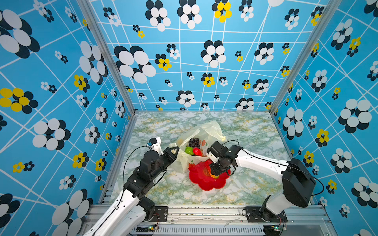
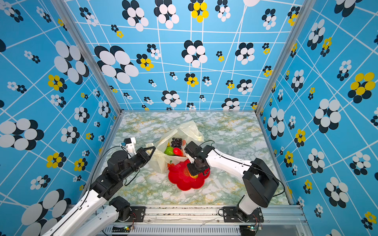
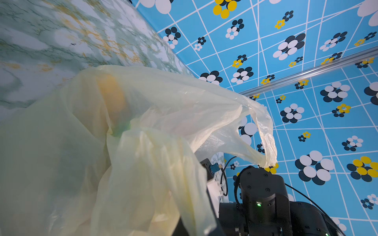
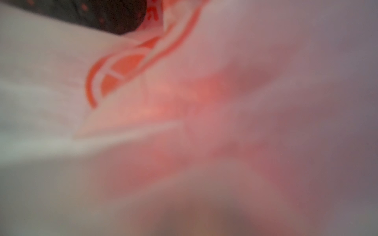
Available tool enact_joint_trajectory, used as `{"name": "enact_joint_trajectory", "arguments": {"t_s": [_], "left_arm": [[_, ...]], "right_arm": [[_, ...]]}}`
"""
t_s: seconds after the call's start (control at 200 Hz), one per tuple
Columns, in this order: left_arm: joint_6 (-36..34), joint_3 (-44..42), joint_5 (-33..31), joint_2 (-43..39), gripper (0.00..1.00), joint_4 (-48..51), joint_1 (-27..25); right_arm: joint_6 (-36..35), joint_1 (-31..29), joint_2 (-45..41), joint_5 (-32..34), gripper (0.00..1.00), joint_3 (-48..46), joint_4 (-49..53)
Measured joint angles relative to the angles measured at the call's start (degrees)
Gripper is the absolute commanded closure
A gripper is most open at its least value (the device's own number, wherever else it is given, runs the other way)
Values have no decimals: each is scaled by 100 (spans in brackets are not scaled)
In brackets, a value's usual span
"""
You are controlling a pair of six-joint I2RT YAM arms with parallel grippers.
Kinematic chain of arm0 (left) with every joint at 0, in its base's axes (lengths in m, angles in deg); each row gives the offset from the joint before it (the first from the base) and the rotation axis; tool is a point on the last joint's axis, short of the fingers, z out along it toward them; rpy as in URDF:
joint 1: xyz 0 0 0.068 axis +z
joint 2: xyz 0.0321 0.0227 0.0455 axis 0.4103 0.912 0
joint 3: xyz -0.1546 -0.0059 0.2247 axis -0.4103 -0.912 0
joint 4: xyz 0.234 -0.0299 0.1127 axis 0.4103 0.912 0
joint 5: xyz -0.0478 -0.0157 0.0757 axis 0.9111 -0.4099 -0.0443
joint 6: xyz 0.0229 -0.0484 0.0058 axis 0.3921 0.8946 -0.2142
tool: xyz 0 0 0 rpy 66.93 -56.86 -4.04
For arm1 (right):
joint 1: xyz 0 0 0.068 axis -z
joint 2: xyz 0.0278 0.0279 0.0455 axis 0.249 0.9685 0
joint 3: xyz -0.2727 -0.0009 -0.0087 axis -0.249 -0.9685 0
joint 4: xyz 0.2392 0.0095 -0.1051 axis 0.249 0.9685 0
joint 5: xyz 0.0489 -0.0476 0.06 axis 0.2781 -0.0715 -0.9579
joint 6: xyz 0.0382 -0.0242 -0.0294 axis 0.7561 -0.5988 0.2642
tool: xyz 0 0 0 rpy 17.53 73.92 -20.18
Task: Place the fruits into the plastic bag
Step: 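Lift the long red-yellow mango with the right gripper off the plate, then carry the long mango with the right gripper into the bag mouth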
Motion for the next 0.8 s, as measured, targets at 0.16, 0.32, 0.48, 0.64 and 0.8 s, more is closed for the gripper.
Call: {"name": "enact_joint_trajectory", "arguments": {"t_s": [0.16, 0.32, 0.48, 0.64, 0.8], "left_arm": [[2, 0, -2, -103, 100, -2, -9], [31, -7, -2, -181, 100, -13, -50], [46, -7, -4, -179, 100, -15, -85], [46, -35, -15, -179, 100, -20, -142], [48, -39, -22, -175, 100, -17, -173]], "right_arm": [[96, 11, -601, 79, 75, -278, 48], [214, 173, -1252, 103, 75, -374, 170], [533, 363, -2013, 98, 73, -396, 162], [1088, 463, -2771, 24, 73, -396, -87], [1624, 603, -3338, -9, 74, -396, -387]]}}
